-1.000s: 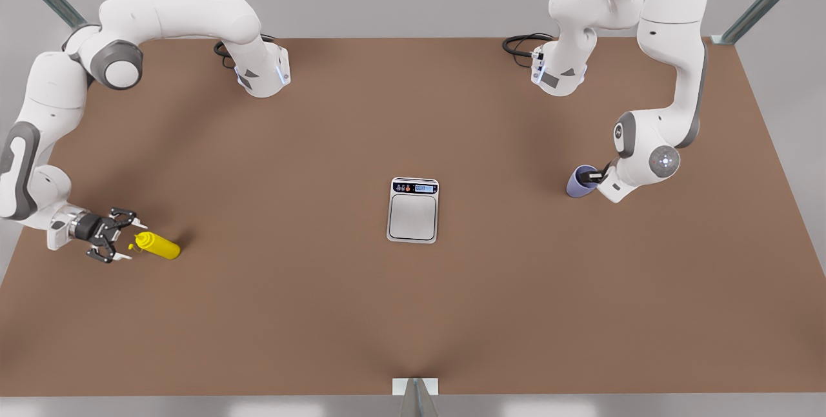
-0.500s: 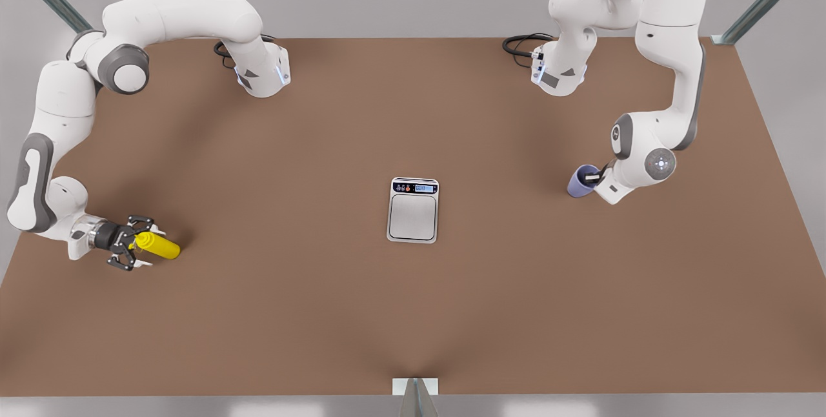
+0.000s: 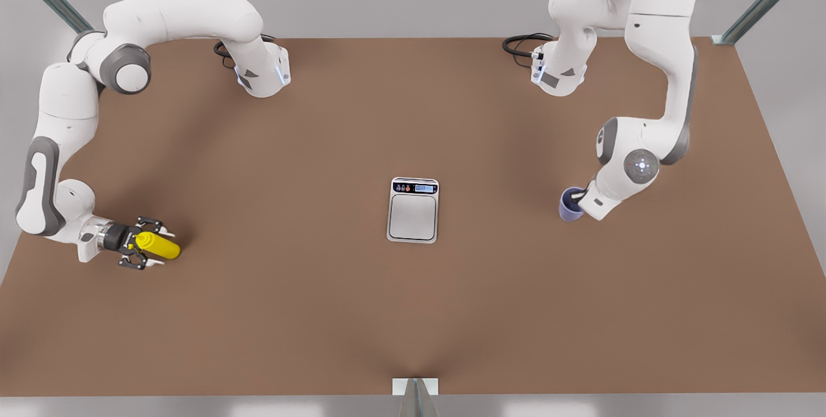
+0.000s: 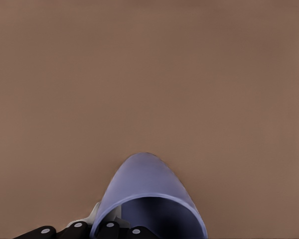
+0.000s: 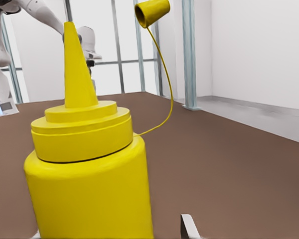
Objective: Move cup to the weight, pick up sauce bottle, pour sauce
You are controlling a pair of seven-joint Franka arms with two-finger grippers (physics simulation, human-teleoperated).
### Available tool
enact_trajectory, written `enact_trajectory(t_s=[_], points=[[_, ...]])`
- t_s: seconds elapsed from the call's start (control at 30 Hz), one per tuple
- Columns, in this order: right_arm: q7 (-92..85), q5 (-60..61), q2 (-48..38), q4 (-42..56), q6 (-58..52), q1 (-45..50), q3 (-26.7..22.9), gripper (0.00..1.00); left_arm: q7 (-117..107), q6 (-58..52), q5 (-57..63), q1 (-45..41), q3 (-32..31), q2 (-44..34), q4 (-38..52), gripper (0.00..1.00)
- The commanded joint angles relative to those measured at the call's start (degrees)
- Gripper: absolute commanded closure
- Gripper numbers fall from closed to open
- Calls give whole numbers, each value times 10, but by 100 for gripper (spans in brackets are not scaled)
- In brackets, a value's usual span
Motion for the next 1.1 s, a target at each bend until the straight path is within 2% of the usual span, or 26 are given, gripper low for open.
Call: enact_trajectory(t_s=[0.0,0.07,0.17,0.27,0.37,0.6,0.83,0.87,0.9,0.93,1.07], points=[[-3,1,0,1,0,0,0,52,-13,0,-92,2,-15,5,10,79],[-3,1,-1,1,0,4,0,57,-93,0,-92,2,-68,34,57,79],[2,7,-2,1,-1,12,0,60,-243,0,-92,-23,-131,86,139,79],[9,6,-4,1,-1,13,2,60,-340,0,-91,-71,-159,129,195,79],[29,6,-6,8,-3,17,3,60,-377,0,-92,-76,-217,176,240,79],[72,-7,-39,22,-18,30,4,60,-372,4,-89,-120,-226,230,285,79],[86,-15,-52,21,-24,43,4,57,-379,5,-91,-132,-226,244,301,79],[89,-15,-53,21,-24,42,12,57,-378,5,-90,-132,-226,245,301,71],[96,-14,-56,22,-25,42,12,57,-378,5,-90,-132,-225,248,301,21],[120,-21,-65,23,-30,47,14,58,-377,5,-88,-132,-226,250,301,0],[210,-54,-116,38,-30,84,16,58,-377,6,-88,-132,-225,251,301,0]])
